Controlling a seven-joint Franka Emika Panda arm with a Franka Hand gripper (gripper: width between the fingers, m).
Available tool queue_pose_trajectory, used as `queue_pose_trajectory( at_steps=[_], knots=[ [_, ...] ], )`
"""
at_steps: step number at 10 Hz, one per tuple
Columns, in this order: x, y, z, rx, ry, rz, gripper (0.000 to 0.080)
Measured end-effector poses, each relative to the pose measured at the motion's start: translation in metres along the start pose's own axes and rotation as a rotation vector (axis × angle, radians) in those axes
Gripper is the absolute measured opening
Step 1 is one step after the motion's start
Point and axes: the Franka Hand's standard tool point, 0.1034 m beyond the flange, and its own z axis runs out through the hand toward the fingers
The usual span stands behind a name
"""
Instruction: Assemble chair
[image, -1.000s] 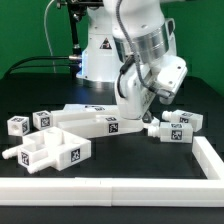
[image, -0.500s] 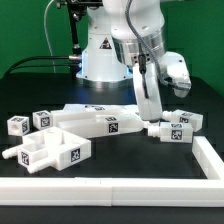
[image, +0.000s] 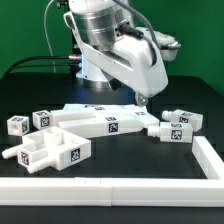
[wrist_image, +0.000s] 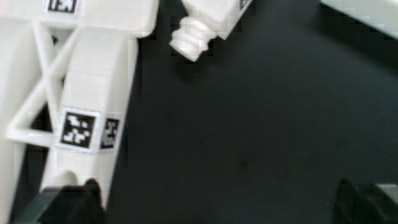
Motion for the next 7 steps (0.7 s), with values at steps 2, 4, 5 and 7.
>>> queue_pose_trajectory(
  at_steps=[2, 4, 5, 7],
  knots=[
    [0.005, 0.004, 0.002, -0.008, 0.004, -0.171, 0.0649],
    [0.048, 0.005, 0.005, -0.055, 0.047, -0.427, 0.0649],
    [0.076, 0.002, -0.004, -0.049, 0.070, -0.571, 0.0649],
    [0.094, -0.002, -0.016, -0.045, 0.088, -0.715, 0.0649]
  ],
)
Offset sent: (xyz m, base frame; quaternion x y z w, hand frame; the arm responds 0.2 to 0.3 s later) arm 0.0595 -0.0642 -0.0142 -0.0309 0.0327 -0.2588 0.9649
